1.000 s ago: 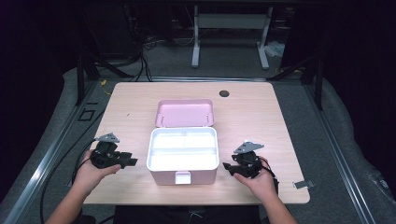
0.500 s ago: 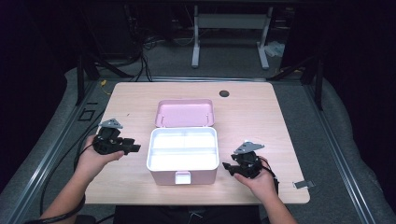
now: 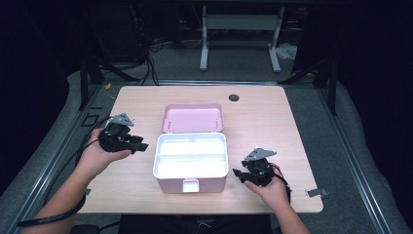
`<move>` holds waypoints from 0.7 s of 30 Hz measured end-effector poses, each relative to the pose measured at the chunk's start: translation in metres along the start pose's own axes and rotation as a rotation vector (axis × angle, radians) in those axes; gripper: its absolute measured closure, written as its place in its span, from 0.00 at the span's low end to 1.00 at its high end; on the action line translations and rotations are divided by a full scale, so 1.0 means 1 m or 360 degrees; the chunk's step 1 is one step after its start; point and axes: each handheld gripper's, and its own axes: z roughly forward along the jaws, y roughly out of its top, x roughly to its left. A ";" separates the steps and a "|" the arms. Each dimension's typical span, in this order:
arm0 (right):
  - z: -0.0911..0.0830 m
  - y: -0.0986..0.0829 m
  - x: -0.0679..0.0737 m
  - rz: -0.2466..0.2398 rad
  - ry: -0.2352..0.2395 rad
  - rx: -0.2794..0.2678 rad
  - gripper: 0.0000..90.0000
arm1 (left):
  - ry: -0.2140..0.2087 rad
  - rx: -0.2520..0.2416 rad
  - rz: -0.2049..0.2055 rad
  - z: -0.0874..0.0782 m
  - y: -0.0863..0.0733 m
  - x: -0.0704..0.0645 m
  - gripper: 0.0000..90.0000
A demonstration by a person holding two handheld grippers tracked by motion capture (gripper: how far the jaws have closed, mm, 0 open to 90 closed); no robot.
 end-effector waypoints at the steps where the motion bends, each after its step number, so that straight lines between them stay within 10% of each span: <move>1: 0.000 0.000 0.000 0.0003 0.0001 0.0005 0.56 | -0.0004 0.0009 0.0017 0.000 0.003 -0.001 0.68; 21: 0.001 -0.001 0.000 -0.0007 0.0016 0.0014 0.56 | -0.0118 0.0311 0.0397 0.027 0.054 -0.027 0.73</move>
